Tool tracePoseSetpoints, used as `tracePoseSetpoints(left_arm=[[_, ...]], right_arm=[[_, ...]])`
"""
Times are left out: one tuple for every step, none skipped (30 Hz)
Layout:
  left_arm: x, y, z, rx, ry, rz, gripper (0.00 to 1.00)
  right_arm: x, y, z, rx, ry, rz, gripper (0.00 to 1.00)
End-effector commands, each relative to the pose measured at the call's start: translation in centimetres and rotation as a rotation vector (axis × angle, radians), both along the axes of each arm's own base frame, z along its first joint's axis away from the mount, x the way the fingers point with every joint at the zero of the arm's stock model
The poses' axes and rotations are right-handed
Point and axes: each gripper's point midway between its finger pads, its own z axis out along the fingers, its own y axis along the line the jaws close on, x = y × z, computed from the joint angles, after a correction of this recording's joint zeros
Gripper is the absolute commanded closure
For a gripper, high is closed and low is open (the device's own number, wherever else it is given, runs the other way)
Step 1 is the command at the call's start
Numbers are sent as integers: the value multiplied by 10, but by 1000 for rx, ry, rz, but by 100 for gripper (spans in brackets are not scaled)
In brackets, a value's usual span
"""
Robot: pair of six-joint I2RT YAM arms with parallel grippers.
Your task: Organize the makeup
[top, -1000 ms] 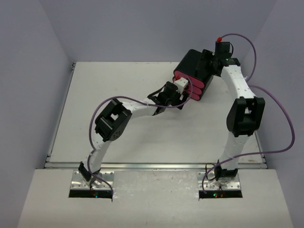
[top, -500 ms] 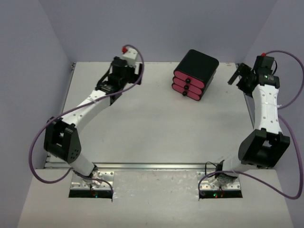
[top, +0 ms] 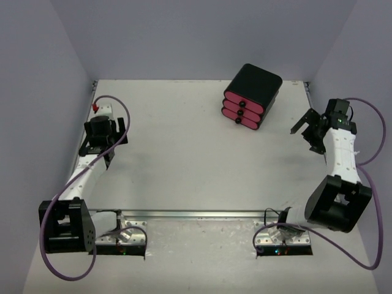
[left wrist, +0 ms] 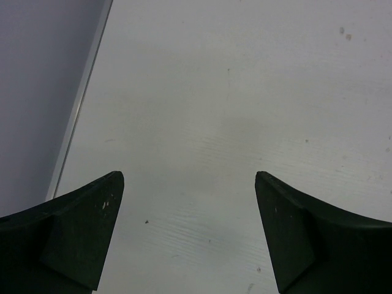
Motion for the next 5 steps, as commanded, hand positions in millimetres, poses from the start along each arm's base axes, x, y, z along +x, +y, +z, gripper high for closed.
tracePoseSetpoints(left_arm=[[-5,9,13,-35,-99,51,14],[-9,11,10,-34,-96,59,14],[-11,13,8,-33,-96,65,14],[-13,14,8,-33,-99,68,13],[-14,14,7,-33,-97,69,13]], right_arm=[[20,-1,34,-40,-209,1,1],[21,0,40,-49,-237,4,1],[20,1,41,-54,-254,9,1],[21,1,42,-60,-275,15,1],[23,1,46,-72,-306,20,1]])
